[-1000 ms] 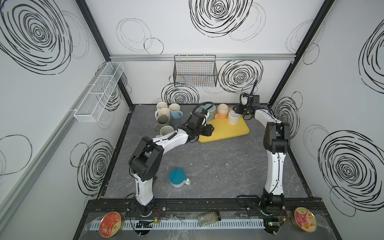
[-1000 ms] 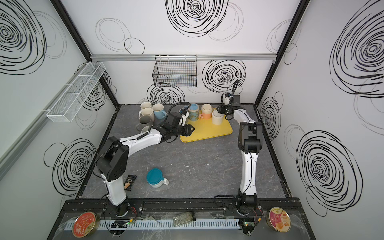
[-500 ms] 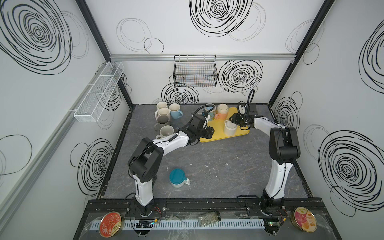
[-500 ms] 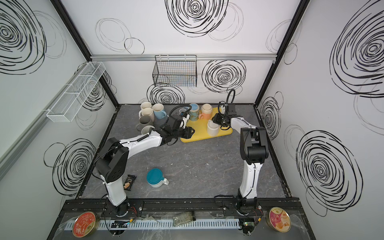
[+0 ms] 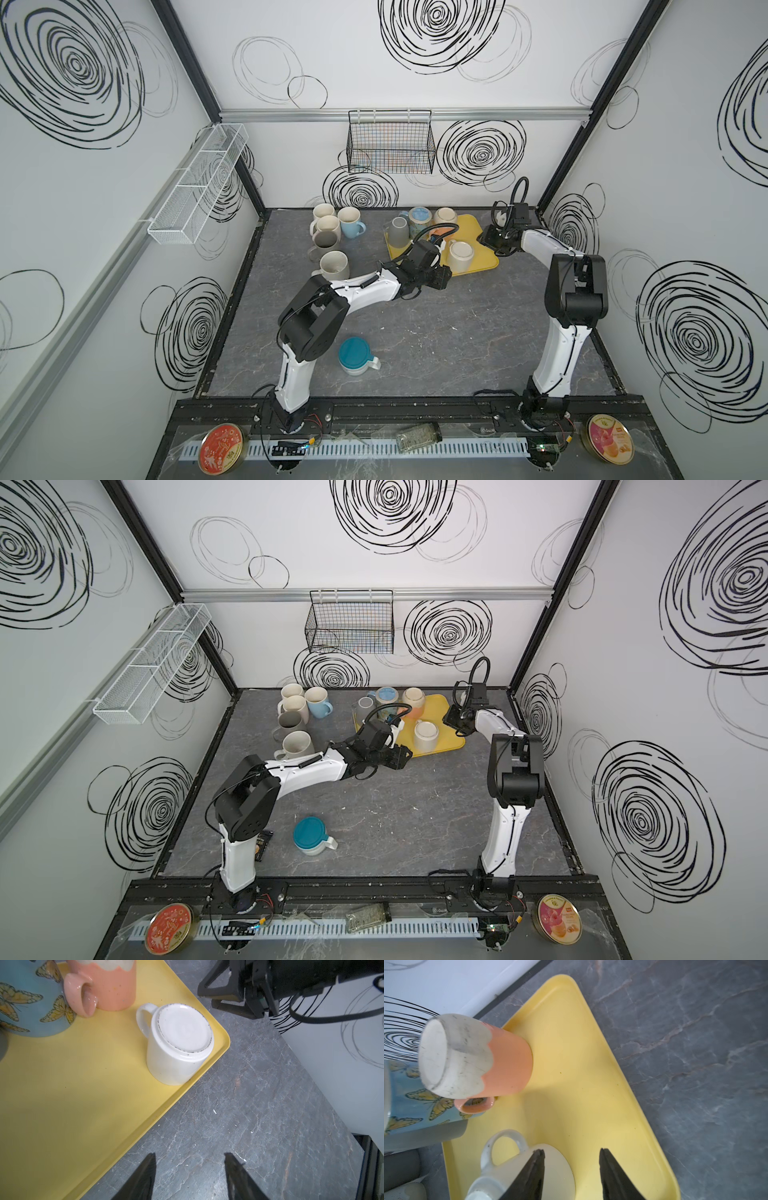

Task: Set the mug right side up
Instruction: 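Grasp the upside-down white mug on the tray with the right gripper, then lift the white mug toward the left gripper while left gripper approaches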

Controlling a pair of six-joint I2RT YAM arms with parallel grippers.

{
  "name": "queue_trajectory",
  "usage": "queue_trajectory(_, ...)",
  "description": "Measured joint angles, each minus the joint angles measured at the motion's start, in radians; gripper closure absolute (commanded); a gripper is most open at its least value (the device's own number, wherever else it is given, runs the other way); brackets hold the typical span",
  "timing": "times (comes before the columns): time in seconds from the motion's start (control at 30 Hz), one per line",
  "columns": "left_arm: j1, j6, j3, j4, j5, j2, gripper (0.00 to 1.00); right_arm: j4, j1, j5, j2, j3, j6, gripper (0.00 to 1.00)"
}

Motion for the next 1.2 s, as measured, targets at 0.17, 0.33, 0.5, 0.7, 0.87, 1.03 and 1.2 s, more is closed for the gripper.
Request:
queue_trajectory(0.17,0.001,-0.001,0.000,-0.002,-0.002,0.006,0.43,-0.016,0.011,-0.007,-0.003,-0.074,-0.008,0.64)
queue_trajectory(0.33,0.009,-0.002,-0.003,0.000,-0.008,0.006,0.42,-0.017,0.050,-0.019,-0.032,-0.172,-0.005,0.68)
queue_trajectory(0.5,0.039,-0.002,-0.038,-0.001,-0.016,-0.003,0.42,0.003,0.122,-0.031,-0.068,-0.204,0.003,0.69)
queue_trajectory(0.7,0.075,-0.004,-0.075,-0.001,-0.032,-0.034,0.42,0.024,0.240,-0.091,-0.051,-0.121,-0.028,0.71)
queue_trajectory(0.87,0.097,-0.021,-0.096,0.000,-0.056,-0.065,0.41,0.087,0.314,-0.212,-0.045,-0.056,-0.075,0.71)
queue_trajectory(1.03,0.121,-0.048,-0.096,-0.003,-0.077,-0.066,0.41,0.134,0.268,-0.293,-0.048,-0.054,-0.093,0.70)
queue_trajectory(1.2,0.140,-0.065,-0.058,-0.024,-0.083,-0.050,0.40,0.142,0.159,-0.289,-0.039,-0.019,-0.095,0.71)
